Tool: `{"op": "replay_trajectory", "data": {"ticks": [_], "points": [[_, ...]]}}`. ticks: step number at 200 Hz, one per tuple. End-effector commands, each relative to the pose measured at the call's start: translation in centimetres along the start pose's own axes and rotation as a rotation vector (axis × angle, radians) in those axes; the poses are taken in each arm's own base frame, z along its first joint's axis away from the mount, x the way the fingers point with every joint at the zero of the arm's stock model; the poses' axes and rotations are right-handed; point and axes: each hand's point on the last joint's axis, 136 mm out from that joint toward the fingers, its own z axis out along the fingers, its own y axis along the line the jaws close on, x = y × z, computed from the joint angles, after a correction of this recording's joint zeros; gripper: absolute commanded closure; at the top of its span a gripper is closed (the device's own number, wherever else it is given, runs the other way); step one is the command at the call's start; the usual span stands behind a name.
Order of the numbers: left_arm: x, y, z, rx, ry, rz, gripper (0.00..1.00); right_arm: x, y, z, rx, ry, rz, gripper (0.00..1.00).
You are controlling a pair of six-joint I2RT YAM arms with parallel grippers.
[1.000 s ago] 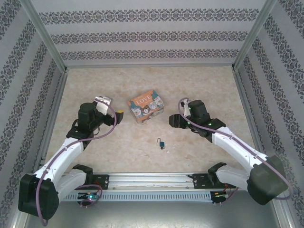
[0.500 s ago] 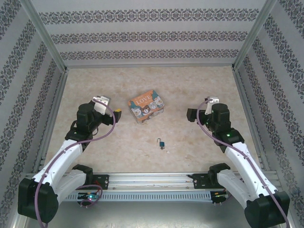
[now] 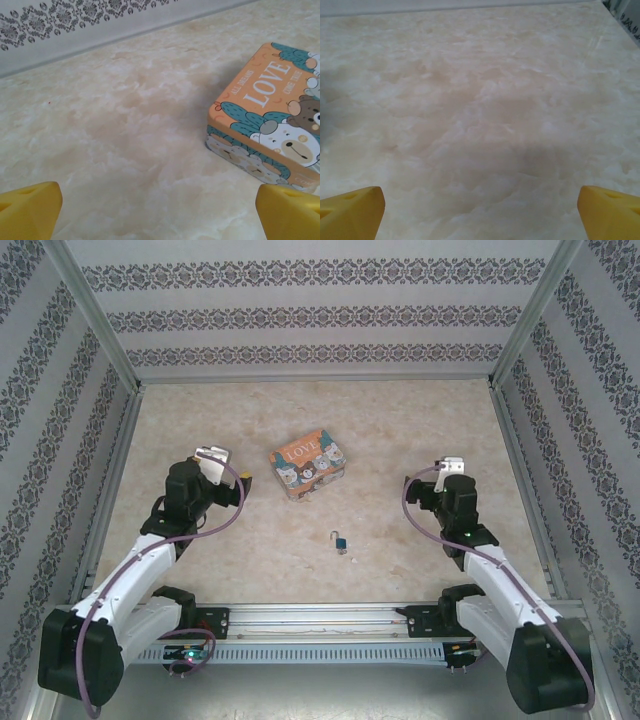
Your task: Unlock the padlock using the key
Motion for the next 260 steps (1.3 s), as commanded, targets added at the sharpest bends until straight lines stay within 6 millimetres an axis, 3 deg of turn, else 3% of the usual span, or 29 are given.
{"op": "replay_trajectory", "data": {"ticks": [1, 44, 103, 144, 210, 226, 253, 260], "points": [[-0.1, 1.0, 0.3, -0.047, -0.015, 0.018, 0.01, -1.8, -0.8, 0.6, 0.039, -0.124, -0.022, 0.02], [0.6, 1.2, 0.7, -0.058, 0.009, 0.025, 0.01, -1.1, -0.6, 1.6, 0.022, -0.157, -0.046, 0.02], [1.6, 1.2, 1.4, -0.062, 0.040, 0.022, 0.01, -2.7, -0.3, 2.4, 0.017, -0.250, -0.087, 0.01], [1.9, 1.3, 1.5, -0.067, 0.051, 0.024, 0.01, -3.4, 0.3, 4.1, -0.006, -0.265, -0.125, 0.02], [2.5, 1.7, 1.5, -0.097, 0.062, 0.033, 0.01, -1.9, -0.5, 6.7, -0.002, -0.248, -0.112, 0.02], [2.8, 2.2, 1.6, -0.126, 0.067, 0.026, 0.01, -2.3, -0.6, 7.1, 0.004, -0.257, -0.105, 0.02], [3.6, 3.6, 1.8, -0.206, 0.092, 0.007, 0.01, -1.9, -2.4, 8.0, 0.058, -0.196, -0.037, 0.02], [4.0, 4.3, 1.9, -0.238, 0.105, -0.008, 0.01, -2.8, -2.7, 8.3, 0.057, -0.197, -0.014, 0.02]]}}
